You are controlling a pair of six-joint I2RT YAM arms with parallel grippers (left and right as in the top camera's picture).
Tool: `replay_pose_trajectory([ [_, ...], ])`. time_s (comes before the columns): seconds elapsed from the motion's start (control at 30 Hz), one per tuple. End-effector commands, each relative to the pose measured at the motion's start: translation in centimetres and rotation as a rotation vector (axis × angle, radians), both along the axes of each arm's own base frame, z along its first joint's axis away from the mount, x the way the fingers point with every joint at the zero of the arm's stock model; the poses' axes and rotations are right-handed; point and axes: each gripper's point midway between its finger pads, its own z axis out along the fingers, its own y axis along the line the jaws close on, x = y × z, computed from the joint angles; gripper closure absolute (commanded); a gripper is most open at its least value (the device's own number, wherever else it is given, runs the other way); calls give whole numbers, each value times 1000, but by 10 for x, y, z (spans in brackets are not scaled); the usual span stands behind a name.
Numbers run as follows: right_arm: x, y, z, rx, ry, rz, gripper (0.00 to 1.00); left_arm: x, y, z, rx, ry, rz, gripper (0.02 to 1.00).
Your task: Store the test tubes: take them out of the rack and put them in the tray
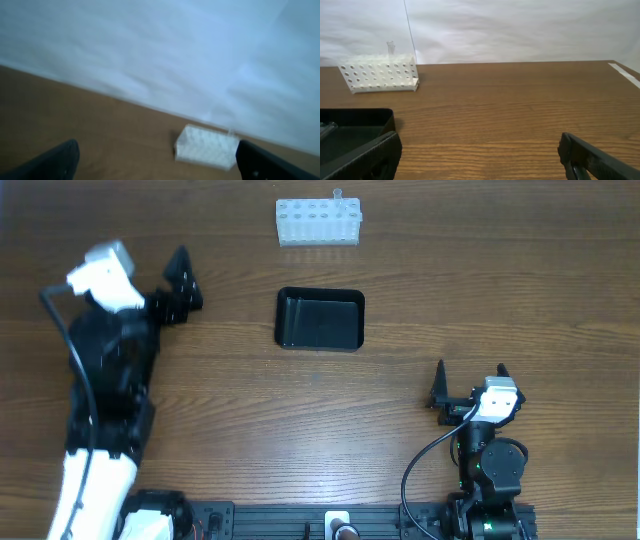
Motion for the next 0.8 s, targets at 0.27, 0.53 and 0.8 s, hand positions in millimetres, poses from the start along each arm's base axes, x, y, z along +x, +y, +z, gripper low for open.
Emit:
replay_pose_trajectory([
  [0.27, 0, 1, -2, -8, 1, 4, 9, -77, 20, -30, 10, -332, 38, 23],
  [0.53, 0, 1, -2, -8, 1, 4, 7, -101, 21, -59, 10, -371, 41, 20],
  [0.8, 0, 1, -2, -8, 1, 4, 7, -102, 23, -106, 16, -186, 51, 20],
])
